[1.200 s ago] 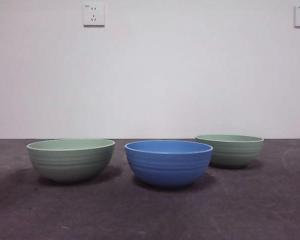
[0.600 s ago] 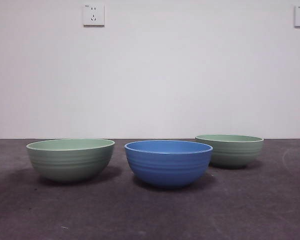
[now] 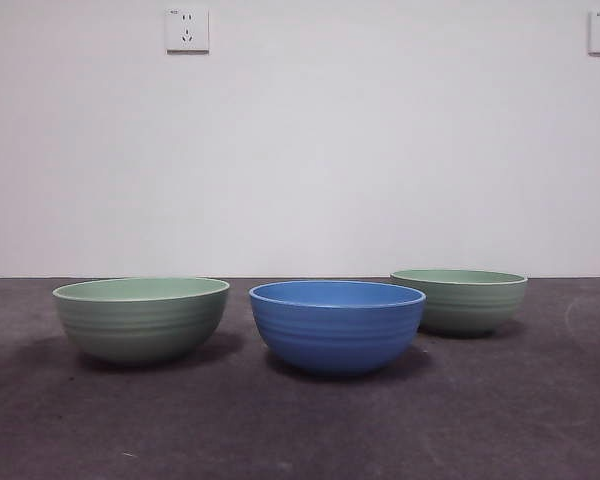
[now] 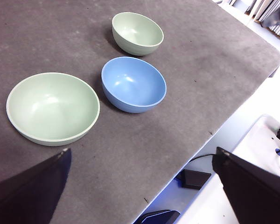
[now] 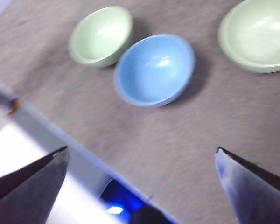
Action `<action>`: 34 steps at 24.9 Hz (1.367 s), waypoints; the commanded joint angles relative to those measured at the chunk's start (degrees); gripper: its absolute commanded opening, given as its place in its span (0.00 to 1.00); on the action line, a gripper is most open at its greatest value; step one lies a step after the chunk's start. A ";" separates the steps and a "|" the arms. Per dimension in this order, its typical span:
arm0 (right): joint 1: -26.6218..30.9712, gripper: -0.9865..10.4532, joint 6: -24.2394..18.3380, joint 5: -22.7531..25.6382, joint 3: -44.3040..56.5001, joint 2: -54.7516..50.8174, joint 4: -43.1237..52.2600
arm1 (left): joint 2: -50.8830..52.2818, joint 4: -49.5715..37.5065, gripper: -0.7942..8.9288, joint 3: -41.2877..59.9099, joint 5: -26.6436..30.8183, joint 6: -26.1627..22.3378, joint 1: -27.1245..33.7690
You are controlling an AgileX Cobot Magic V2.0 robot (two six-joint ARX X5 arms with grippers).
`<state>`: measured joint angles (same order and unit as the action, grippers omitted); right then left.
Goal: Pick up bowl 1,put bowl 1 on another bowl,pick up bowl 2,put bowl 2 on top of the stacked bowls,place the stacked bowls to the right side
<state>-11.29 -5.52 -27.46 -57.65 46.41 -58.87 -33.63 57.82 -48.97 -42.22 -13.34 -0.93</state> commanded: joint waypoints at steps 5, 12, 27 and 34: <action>-0.09 0.58 12.35 9.94 -0.07 5.49 12.13 | 0.02 -0.33 0.72 -0.17 -0.04 0.24 -0.22; -0.09 0.58 14.78 17.22 -0.37 18.16 22.47 | 0.02 -0.31 0.72 -0.17 -0.07 0.24 -0.22; 1.01 0.55 14.45 23.47 -11.56 49.07 30.60 | 0.02 -0.28 0.72 -0.17 -0.04 0.24 -0.22; 3.26 0.51 14.47 23.41 -13.94 56.46 32.26 | 0.02 -0.26 0.72 -0.17 -0.02 0.24 -0.22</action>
<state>-8.32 8.43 -4.27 -71.59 102.00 -26.87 -33.63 57.82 -48.97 -42.19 -13.28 -0.93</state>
